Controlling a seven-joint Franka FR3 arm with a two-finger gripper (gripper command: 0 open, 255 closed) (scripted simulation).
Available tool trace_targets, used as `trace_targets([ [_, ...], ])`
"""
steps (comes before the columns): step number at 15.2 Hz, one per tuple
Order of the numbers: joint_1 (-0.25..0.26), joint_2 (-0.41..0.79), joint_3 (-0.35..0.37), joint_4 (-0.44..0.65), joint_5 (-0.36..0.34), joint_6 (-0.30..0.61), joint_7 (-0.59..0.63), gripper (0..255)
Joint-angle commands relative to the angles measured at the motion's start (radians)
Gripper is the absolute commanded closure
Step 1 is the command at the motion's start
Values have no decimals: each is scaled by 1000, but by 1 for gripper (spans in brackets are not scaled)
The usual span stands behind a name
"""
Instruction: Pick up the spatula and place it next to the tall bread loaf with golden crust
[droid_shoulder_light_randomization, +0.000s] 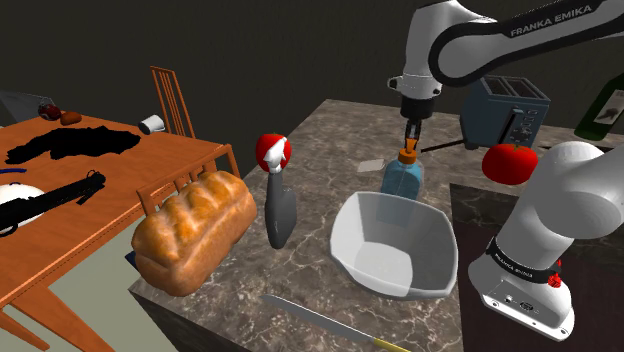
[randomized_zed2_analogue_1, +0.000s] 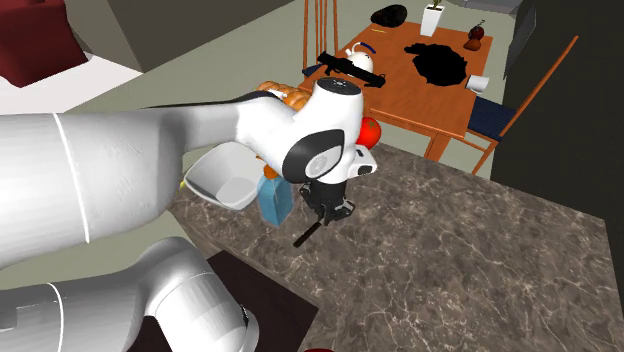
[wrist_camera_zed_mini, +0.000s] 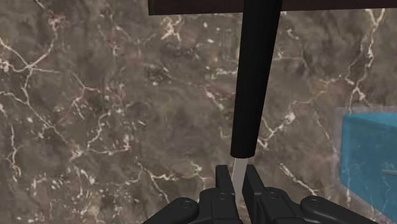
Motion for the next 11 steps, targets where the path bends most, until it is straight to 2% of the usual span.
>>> trace_targets([
  [1, -1, -8, 0, 20, 0, -29, -2, 255],
  [11, 1, -29, 4, 142, 5, -172, -5, 255],
])
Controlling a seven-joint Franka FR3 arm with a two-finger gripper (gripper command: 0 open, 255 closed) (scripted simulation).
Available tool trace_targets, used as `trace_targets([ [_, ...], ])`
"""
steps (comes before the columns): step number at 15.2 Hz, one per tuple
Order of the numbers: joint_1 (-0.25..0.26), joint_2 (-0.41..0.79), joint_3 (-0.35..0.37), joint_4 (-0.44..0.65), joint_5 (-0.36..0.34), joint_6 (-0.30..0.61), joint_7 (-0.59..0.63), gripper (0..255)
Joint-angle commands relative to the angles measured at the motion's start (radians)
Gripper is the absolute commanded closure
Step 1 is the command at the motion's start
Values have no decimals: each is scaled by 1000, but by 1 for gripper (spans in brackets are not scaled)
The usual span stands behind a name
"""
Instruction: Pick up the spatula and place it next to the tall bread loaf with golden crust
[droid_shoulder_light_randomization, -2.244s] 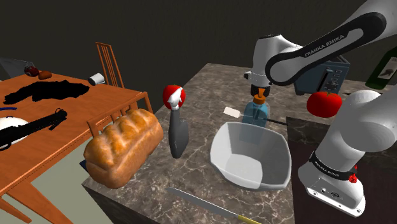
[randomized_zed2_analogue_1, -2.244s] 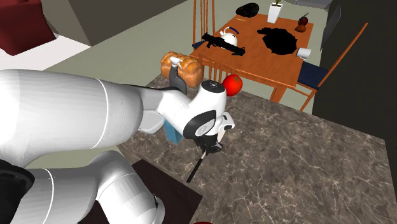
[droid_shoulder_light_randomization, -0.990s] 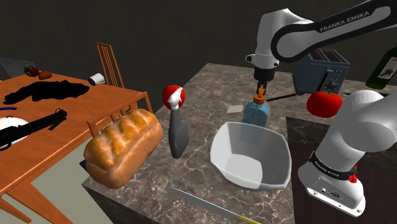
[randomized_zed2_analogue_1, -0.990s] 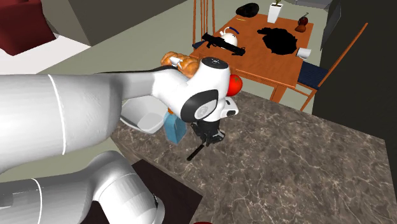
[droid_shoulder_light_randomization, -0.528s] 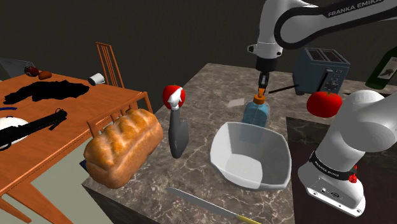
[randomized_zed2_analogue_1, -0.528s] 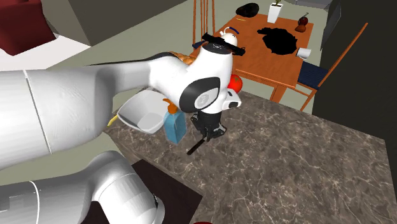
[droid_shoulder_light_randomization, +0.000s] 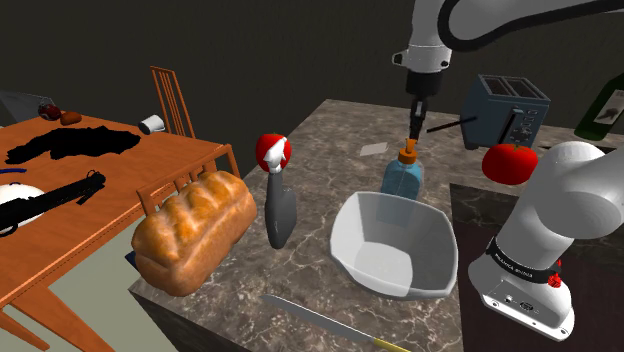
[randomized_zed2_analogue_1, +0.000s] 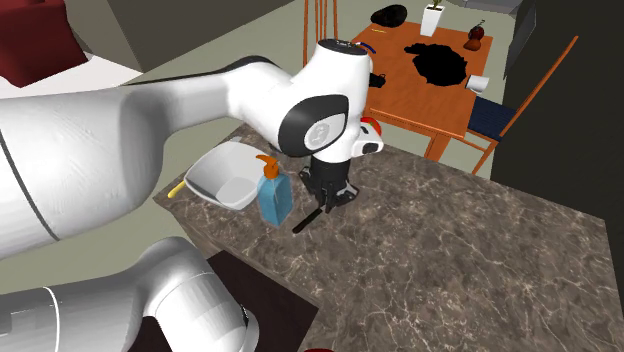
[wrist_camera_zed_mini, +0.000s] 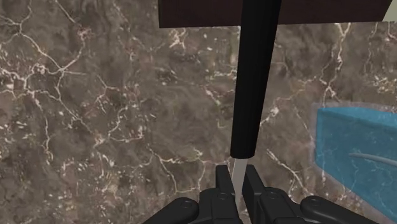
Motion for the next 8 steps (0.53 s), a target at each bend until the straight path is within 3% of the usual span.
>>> trace_targets([
  [1, 1, -1, 2, 27, 2, -29, 0, 255],
  [8, 2, 2, 4, 123, 4, -122, -2, 255],
])
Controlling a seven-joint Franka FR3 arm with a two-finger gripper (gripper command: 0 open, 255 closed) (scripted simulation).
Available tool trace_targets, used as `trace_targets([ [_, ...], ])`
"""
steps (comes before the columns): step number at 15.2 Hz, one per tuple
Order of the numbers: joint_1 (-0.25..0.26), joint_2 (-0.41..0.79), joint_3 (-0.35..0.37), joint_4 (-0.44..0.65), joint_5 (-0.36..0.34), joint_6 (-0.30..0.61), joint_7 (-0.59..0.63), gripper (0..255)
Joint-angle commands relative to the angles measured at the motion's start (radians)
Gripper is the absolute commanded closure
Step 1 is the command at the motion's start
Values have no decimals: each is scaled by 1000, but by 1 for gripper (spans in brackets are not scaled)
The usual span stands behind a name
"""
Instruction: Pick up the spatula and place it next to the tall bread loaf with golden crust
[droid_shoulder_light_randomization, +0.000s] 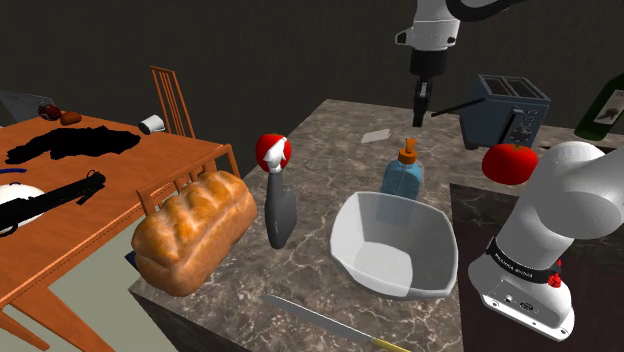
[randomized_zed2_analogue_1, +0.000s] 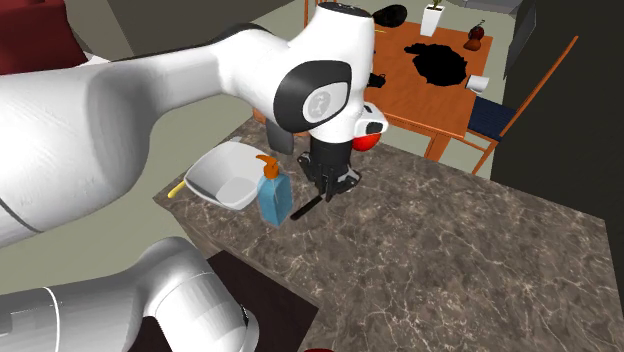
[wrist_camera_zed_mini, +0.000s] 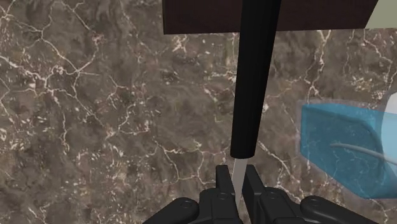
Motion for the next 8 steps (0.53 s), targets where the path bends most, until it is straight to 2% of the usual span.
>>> trace_targets([
  [1, 0, 4, 0, 28, 0, -24, -2, 255],
  [5, 0, 10, 1, 78, 1, -69, -3, 255],
  [8, 20, 106, 40, 142, 30, -38, 45, 255],
])
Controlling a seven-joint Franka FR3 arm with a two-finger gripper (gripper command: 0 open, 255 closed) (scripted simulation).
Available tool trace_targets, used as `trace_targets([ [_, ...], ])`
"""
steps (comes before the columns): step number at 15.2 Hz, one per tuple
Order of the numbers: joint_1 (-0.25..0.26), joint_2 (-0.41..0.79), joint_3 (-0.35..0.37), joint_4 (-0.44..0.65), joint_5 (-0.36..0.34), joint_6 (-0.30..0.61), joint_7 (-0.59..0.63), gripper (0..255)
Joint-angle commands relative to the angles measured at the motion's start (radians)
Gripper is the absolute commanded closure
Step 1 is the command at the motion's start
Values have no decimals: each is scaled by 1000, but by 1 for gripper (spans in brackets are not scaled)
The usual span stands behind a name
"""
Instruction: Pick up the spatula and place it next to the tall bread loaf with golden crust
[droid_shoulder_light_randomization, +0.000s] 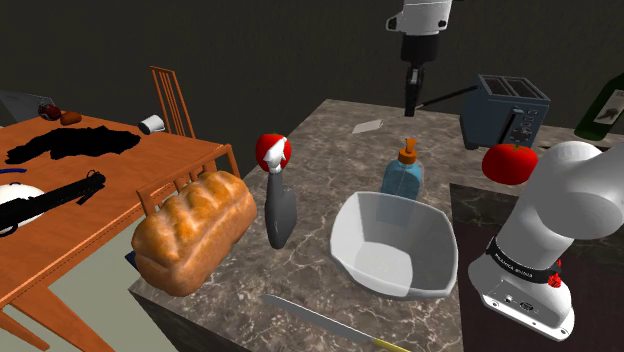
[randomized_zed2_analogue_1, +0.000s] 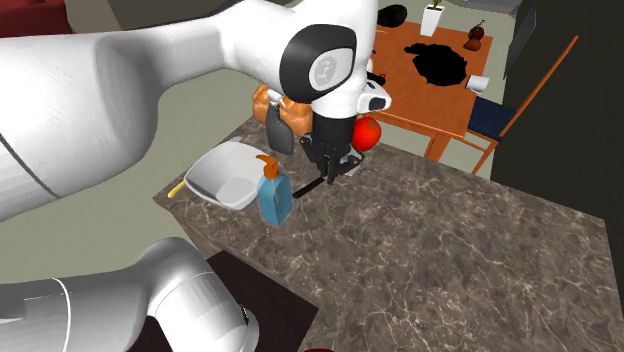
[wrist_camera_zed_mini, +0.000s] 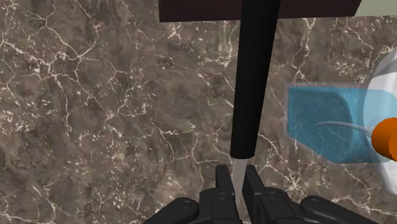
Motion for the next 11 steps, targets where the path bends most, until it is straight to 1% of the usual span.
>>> trace_targets([
  [1, 12, 64, 25, 47, 17, 17, 31, 255],
  [6, 36, 231, 84, 181, 45, 49, 106, 255],
  [11, 57, 404, 136, 344, 51, 59, 180, 255],
])
